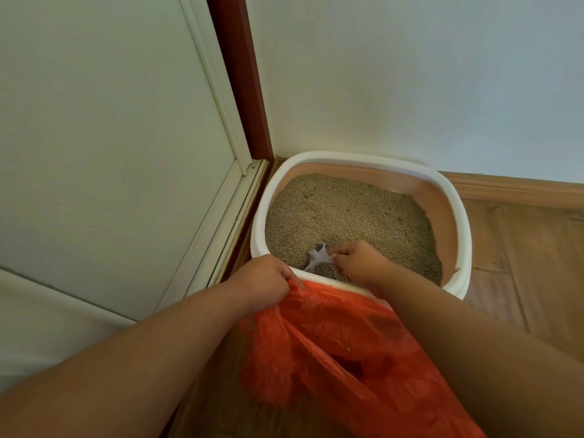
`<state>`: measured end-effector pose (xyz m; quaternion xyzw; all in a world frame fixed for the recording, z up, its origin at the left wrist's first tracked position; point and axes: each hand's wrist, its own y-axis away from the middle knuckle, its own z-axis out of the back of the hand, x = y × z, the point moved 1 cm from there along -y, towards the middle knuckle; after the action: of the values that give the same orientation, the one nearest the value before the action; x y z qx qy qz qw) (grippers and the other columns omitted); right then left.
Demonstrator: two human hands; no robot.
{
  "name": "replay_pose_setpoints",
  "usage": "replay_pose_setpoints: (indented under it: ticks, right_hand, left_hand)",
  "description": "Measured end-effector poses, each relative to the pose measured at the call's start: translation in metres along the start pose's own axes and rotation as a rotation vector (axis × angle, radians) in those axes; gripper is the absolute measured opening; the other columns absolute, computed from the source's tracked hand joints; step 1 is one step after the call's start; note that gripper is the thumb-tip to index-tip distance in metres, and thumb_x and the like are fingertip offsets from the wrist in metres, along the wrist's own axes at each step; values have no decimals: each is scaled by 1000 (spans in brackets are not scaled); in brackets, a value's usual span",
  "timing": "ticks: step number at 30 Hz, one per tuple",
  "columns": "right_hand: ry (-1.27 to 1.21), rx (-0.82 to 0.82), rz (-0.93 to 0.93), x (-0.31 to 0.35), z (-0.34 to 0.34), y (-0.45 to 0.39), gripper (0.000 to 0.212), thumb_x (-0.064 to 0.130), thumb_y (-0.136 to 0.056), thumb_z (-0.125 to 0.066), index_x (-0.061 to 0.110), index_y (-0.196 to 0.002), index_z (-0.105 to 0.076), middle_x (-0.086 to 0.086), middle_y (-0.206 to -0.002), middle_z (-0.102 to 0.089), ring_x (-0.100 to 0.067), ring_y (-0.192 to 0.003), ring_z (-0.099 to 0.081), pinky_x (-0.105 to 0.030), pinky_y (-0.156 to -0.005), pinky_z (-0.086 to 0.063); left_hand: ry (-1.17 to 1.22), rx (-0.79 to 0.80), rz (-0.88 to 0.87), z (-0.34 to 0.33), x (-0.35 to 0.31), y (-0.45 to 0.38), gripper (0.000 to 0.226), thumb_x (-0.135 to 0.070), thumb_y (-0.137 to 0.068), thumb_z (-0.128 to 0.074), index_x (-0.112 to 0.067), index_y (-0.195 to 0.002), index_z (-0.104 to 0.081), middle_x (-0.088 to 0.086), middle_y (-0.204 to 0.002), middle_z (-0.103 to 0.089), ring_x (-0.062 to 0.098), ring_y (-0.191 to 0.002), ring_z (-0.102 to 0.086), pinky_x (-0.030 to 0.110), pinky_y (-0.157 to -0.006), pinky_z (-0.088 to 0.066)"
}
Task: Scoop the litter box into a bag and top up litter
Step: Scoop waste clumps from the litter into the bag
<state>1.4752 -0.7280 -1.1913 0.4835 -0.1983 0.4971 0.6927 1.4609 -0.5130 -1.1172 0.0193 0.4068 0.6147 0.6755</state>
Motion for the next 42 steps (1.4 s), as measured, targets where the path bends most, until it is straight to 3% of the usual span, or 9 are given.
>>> replay_pose_setpoints:
  ticks: [5,9,17,23,27,33,36,39,42]
  right_hand:
    - [-184,18,-39,-3,-1,-4,22,14,-104,-52,15,-113,-72,-8,-75,-67,-14,-56,-43,-29,-52,-35]
    - [-379,23,-15,-9,7,0,27,10,-105,-51,10,-126,-68,-4,-70,-63,-11,-57,-45,-25,-54,-37]
    - [-546,-68,88,-29,53,22,30,12,-106,-51,11,-132,-65,-2,-73,-60,-8,-59,-45,-19,-55,-40]
    - [-544,-137,93,-39,82,45,29,15,-106,-53,16,-131,-67,-1,-73,-60,-7,-58,-45,-17,-52,-41]
    - [-530,-131,115,-40,94,58,28,16,-106,-52,20,-130,-67,1,-74,-60,-9,-62,-45,-19,-55,-41]
    - [-517,-121,134,-40,104,68,28,16,-106,-53,20,-131,-66,1,-74,-60,-7,-58,-45,-19,-50,-38]
    - [-510,-131,124,-41,109,73,28,17,-106,-53,19,-131,-66,-1,-77,-60,-7,-58,-45,-18,-50,-39]
    - [-488,-137,115,-43,112,78,29,16,-106,-53,19,-132,-66,-3,-80,-60,-8,-58,-45,-19,-51,-39]
    - [-473,-144,110,-43,115,81,29,16,-106,-53,18,-132,-66,-4,-80,-61,-9,-59,-45,-21,-54,-39]
  left_hand:
    - [37,-15,1,2,3,2,51,1,-78,-50,-35,-91,-83,-9,-96,-78,10,-90,-71,33,-87,-61]
    - [44,-5,11,3,0,4,51,2,-79,-49,-33,-92,-84,-9,-94,-78,9,-88,-71,31,-86,-61]
    - [8,15,5,0,-21,10,52,5,-83,-49,-31,-95,-84,-15,-83,-72,5,-80,-67,19,-70,-58]
    - [-4,14,-28,-3,-38,17,52,7,-84,-48,-30,-95,-84,-11,-88,-74,9,-82,-69,26,-73,-62]
    - [-16,10,-51,-6,-47,21,51,8,-85,-48,-27,-95,-84,-16,-78,-67,1,-60,-63,13,-47,-47]
    - [3,-27,-56,-9,-52,24,49,8,-85,-48,-24,-98,-83,-4,-79,-73,-4,-33,-50,11,-36,-34]
    - [13,-35,-61,-8,-52,24,48,8,-86,-51,-27,-101,-81,-2,-99,-74,0,-53,-60,13,-42,-41]
    - [34,-31,-56,-8,-50,22,51,8,-84,-61,-32,-111,-78,-4,-119,-66,12,-88,-67,24,-63,-56]
    - [58,-41,-46,-8,-50,22,56,8,-83,-65,-32,-122,-73,-3,-121,-66,19,-95,-69,38,-81,-60]
